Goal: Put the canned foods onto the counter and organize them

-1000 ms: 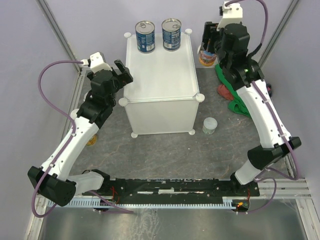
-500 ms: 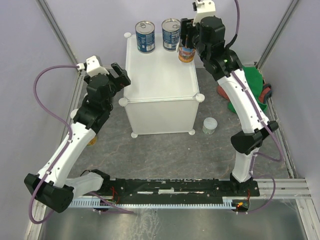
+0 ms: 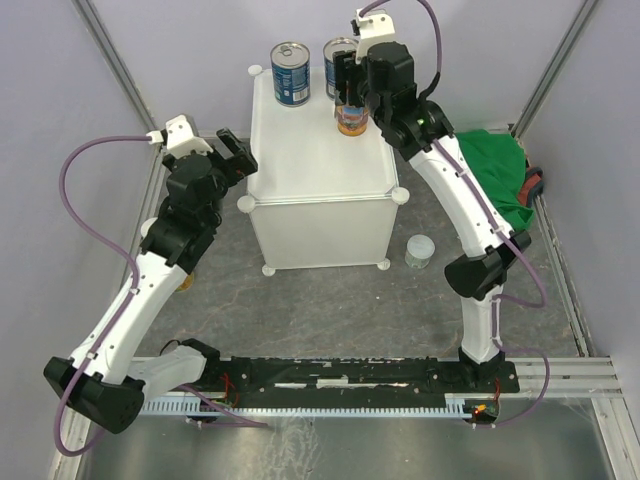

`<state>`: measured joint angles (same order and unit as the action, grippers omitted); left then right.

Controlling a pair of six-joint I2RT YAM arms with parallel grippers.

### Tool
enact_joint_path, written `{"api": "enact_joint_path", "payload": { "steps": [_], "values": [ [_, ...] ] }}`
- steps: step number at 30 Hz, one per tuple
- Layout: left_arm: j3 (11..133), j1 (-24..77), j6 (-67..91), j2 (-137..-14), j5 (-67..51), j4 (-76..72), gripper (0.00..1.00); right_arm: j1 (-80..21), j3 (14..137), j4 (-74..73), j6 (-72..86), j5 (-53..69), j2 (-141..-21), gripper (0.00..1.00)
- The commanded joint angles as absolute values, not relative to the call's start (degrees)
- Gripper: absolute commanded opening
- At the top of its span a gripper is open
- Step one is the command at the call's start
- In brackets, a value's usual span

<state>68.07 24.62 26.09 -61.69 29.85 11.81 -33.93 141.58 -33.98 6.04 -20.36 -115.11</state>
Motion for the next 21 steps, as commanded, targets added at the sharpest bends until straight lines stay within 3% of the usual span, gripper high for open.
{"api": "enact_joint_path", "payload": {
  "steps": [1,9,17,21],
  "values": [
    [68.11,24.78,26.64,-60.4,29.79,9.25,1.0,-34.6,147.09,-24.3,5.35,-20.56,-113.44,0.3],
    [67.82,24.7,26.45,-60.23,30.32,9.15,1.0,-34.86,146.08,-24.35,5.33,-20.31,-114.13,0.31],
    [67.42,24.69,26.72,-60.39,31.14,9.19,0.99,-34.88,141.05,-22.38,4.18,-20.9,-113.09,0.43],
    [67.32,24.68,26.88,-60.47,31.44,9.16,0.99,-34.84,139.25,-20.73,3.03,-20.48,-113.16,0.43]
  ]
}}
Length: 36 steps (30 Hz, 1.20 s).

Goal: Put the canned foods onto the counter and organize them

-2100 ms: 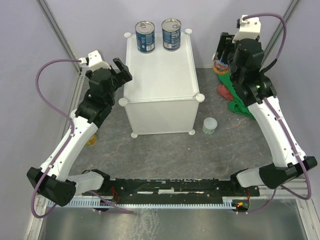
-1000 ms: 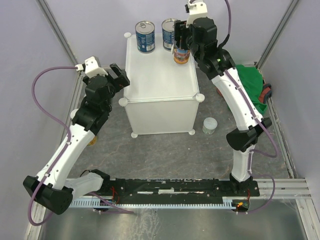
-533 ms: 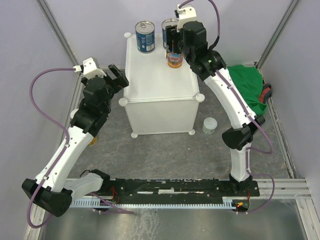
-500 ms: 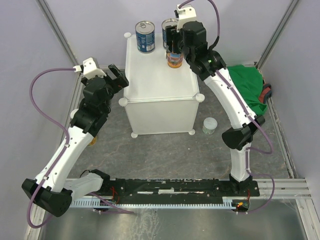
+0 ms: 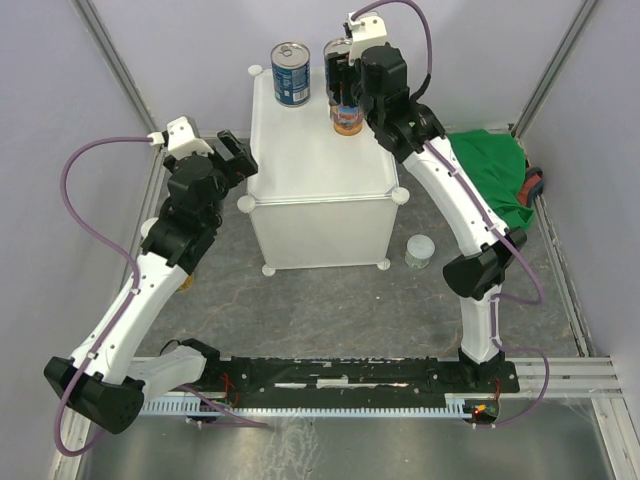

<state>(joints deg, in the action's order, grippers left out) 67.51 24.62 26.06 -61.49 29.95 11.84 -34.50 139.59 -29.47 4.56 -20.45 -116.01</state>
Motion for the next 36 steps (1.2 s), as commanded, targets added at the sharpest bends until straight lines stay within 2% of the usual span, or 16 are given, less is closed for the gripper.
{"api": "enact_joint_path", "payload": {
  "steps": [1,9,12,15,19,36],
  "values": [
    [67.32,24.63,26.89,-60.56,31.46,9.19,0.99,-34.83,138.63,-19.86,2.79,-20.34,-113.15,0.44],
    [67.71,24.52,26.34,-60.6,32.56,9.79,0.99,-34.63,137.46,-17.73,1.39,-21.46,-113.9,0.49],
    [68.01,24.18,26.28,-60.6,32.61,10.51,0.99,-34.68,136.84,-17.45,1.47,-22.15,-113.74,0.61],
    [68.32,22.39,27.36,-60.8,33.75,12.09,0.99,-34.65,136.01,-17.47,1.83,-22.7,-113.28,0.81],
    [68.84,16.32,30.63,-61.86,28.08,14.87,0.99,-34.64,134.36,-17.28,2.42,-22.85,-112.02,0.98],
    [66.37,6.2,36.44,-65.19,31.0,17.95,0.99,-34.64,123.48,-14.53,5.91,-20.7,-103.09,0.99]
  ]
}}
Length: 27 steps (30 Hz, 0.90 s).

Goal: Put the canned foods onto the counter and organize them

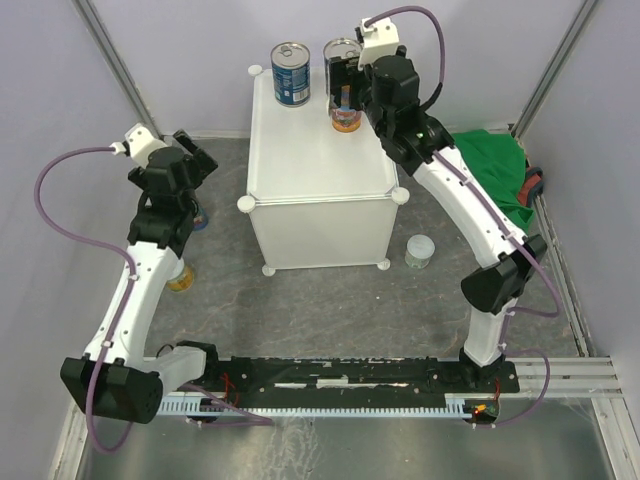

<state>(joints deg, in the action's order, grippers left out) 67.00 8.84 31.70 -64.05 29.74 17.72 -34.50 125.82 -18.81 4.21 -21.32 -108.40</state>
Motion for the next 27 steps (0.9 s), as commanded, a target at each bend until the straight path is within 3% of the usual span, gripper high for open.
{"api": "enact_joint_path", "payload": {
  "steps": [1,17,27],
  "values": [
    [66.37,5.49,37.18,-65.75,30.84,18.26,0.99,-34.7,122.35,-14.17,6.03,-20.67,-102.35,0.99],
    [66.17,1.19,42.92,-70.5,41.8,25.72,0.99,-35.41,101.75,-8.36,11.57,-18.41,-86.17,0.99],
    [67.37,1.14,42.63,-79.37,42.07,28.85,0.99,-37.88,97.37,-9.3,11.25,-20.49,-79.91,0.99]
  ]
}}
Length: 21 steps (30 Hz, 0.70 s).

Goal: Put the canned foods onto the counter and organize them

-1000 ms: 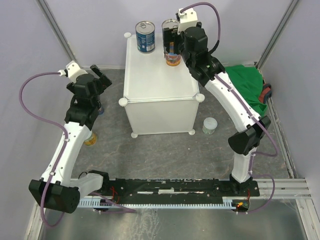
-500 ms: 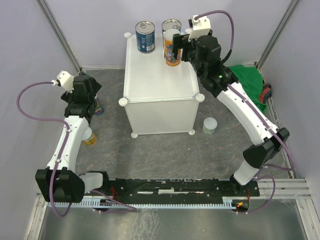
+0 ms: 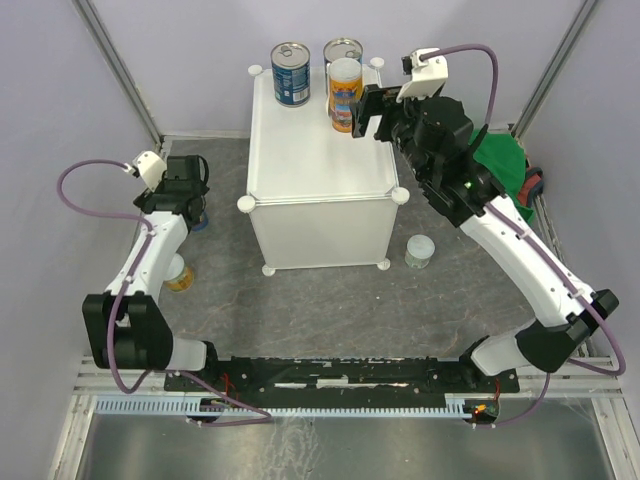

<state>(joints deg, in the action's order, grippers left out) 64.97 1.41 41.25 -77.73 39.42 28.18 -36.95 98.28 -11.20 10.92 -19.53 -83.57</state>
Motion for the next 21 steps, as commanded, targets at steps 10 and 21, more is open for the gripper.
{"api": "enact_joint_path", "payload": {
  "steps": [10,21],
  "values": [
    [67.1,1.19,39.97,-82.87,43.21,26.69,0.99,-38.02,92.83,-8.28,10.56,-20.84,-74.7,0.99],
    [68.12,1.23,34.74,-87.12,36.99,21.63,0.99,-37.97,91.95,-8.47,9.44,-19.67,-72.86,0.99]
  ]
}}
